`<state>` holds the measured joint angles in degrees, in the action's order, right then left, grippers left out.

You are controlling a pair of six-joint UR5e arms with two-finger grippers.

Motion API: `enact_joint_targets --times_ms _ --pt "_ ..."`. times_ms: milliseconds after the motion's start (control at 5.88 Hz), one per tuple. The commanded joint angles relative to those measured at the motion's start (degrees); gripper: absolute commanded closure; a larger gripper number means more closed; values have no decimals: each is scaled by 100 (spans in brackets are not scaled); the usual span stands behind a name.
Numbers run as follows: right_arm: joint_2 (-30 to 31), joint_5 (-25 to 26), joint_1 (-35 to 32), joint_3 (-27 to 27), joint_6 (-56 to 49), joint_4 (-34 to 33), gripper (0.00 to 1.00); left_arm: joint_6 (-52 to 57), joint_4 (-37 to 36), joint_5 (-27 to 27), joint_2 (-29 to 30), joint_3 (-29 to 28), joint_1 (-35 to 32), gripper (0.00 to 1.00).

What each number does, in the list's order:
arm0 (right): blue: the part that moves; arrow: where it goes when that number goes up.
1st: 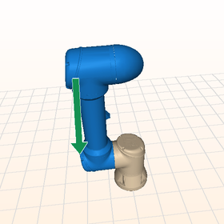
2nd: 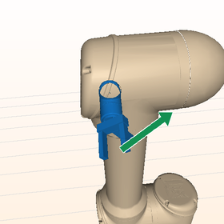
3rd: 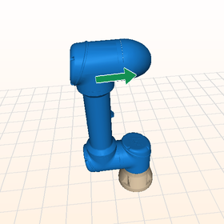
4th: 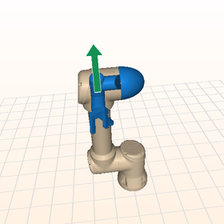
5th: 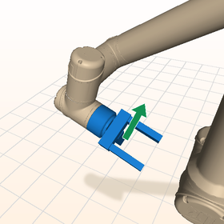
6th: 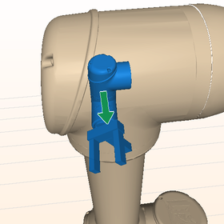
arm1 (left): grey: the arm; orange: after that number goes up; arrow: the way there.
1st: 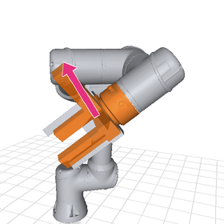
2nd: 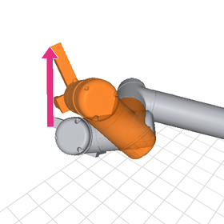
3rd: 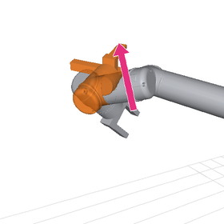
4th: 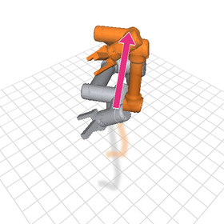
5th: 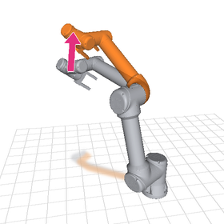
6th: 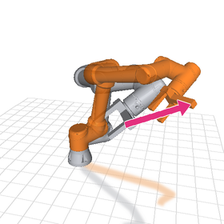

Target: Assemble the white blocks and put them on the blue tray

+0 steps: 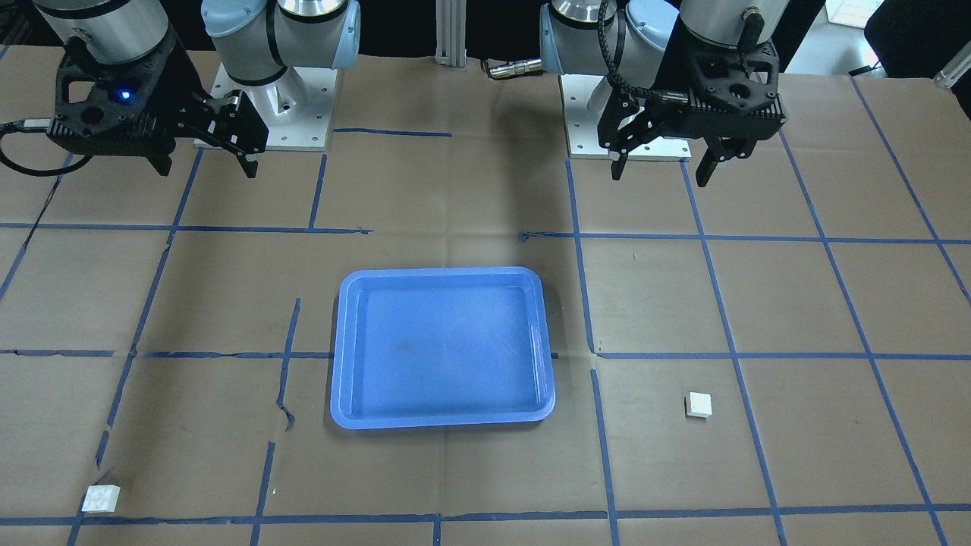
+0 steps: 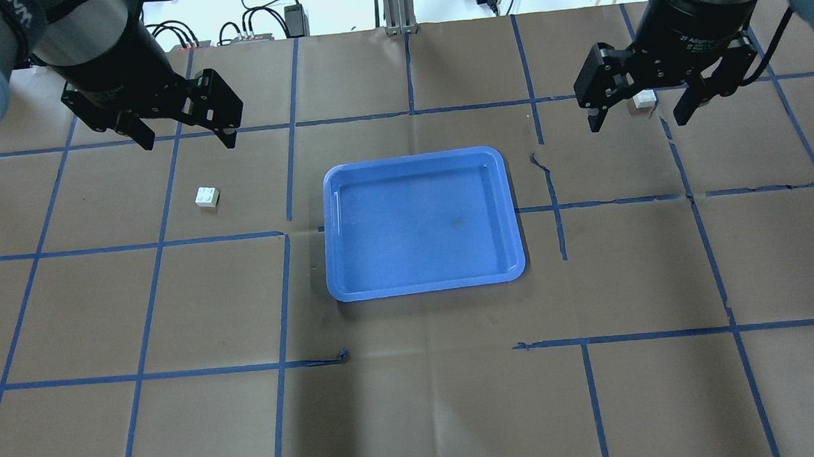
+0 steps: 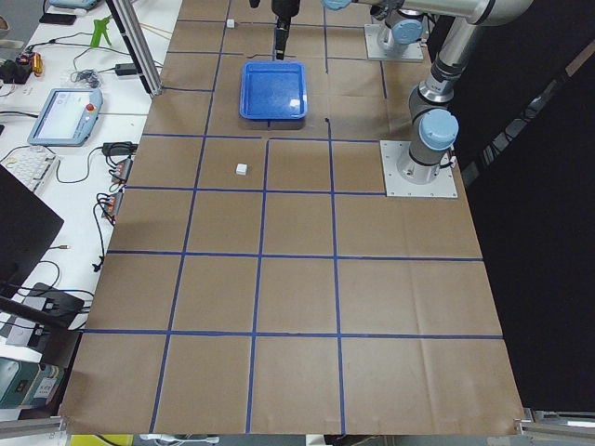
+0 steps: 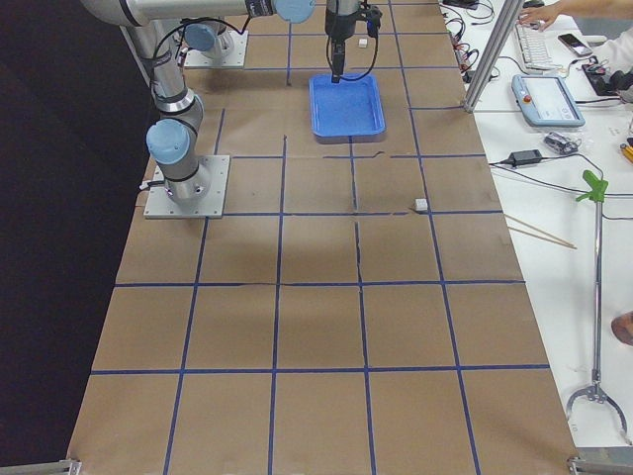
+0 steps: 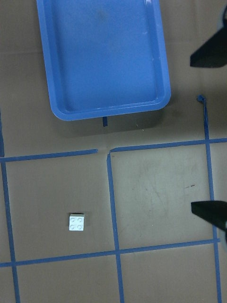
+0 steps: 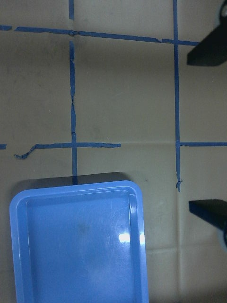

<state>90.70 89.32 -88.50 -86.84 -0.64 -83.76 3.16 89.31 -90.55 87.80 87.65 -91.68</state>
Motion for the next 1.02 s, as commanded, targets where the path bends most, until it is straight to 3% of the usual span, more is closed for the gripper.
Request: enact_joint_targets --times_ms 0,850 --pt "0 -2 0 0 -6 -17 0 0 -1 2 -9 -2 18 0" --pt "-9 7 0 0 -6 -9 0 44 17 2 -26 6 79 0"
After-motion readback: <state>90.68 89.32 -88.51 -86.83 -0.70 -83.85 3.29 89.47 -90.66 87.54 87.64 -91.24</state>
